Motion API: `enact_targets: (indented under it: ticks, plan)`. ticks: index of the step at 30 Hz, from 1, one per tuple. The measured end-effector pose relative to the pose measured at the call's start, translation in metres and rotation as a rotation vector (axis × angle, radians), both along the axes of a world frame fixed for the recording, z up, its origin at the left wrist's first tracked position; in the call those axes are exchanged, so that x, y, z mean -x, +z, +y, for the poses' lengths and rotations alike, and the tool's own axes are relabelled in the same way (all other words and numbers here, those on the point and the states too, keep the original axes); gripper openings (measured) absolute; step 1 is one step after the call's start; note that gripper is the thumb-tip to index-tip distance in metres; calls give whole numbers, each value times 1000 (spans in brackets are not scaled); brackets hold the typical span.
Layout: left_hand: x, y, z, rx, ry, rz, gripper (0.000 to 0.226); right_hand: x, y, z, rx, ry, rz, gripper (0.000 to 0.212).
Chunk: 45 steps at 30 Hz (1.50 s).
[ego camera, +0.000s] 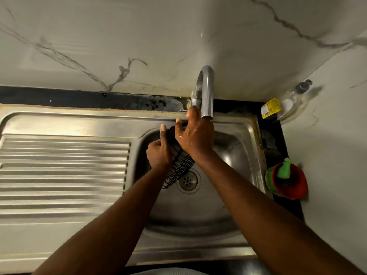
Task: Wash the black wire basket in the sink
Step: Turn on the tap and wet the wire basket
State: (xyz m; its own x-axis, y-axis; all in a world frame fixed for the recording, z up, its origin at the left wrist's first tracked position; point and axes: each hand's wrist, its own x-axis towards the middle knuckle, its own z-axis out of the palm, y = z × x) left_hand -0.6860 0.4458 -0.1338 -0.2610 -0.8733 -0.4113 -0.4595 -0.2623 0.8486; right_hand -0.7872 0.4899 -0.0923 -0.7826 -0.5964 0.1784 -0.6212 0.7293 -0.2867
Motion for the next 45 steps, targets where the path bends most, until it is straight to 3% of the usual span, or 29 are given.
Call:
enact_targets:
  ticks: [4, 6, 8, 13, 17, 22, 24, 27, 31, 33, 38, 43, 45]
  plan:
    - [8, 4, 3, 83, -4, -45, 78, 31, -34, 10, -87, -375, -564, 71]
    - [12, 5, 6, 114, 1, -75, 77, 43, -41, 11, -152, -449, -814, 78]
    - [15, 5, 9, 131, 1, -90, 84, 44, -42, 7, -127, -445, -927, 74]
    - [19, 6, 10, 119, 10, -52, 74, -1, -6, 1, -214, -303, -718, 77]
    - [16, 3, 6, 100, -10, -49, 33, -46, 16, 0, -167, -158, -600, 79]
    - [20, 7, 4, 53, 8, -72, 57, -29, 7, 3, -118, -218, -470, 78]
    - [21, 7, 6, 54, 38, -86, 74, -6, -6, -3, -115, -336, -556, 88]
    - [21, 6, 11, 70, 62, -82, 79, 33, -28, -12, -149, -519, -757, 97]
    - [23, 8, 6, 39, 94, -104, 77, 35, -8, -16, -51, -531, -892, 62]
    - [23, 10, 6, 30, 126, -99, 75, 33, -7, -18, -49, -514, -872, 60]
    - [18, 7, 2, 36, 163, -66, 73, 0, -12, -18, -150, -408, -628, 74]
    - [15, 7, -7, -17, 143, -122, 72, -59, -9, 9, -51, -73, -188, 76]
    - [11, 5, -5, 16, 78, -81, 67, -50, -21, 20, 20, -3, -155, 73]
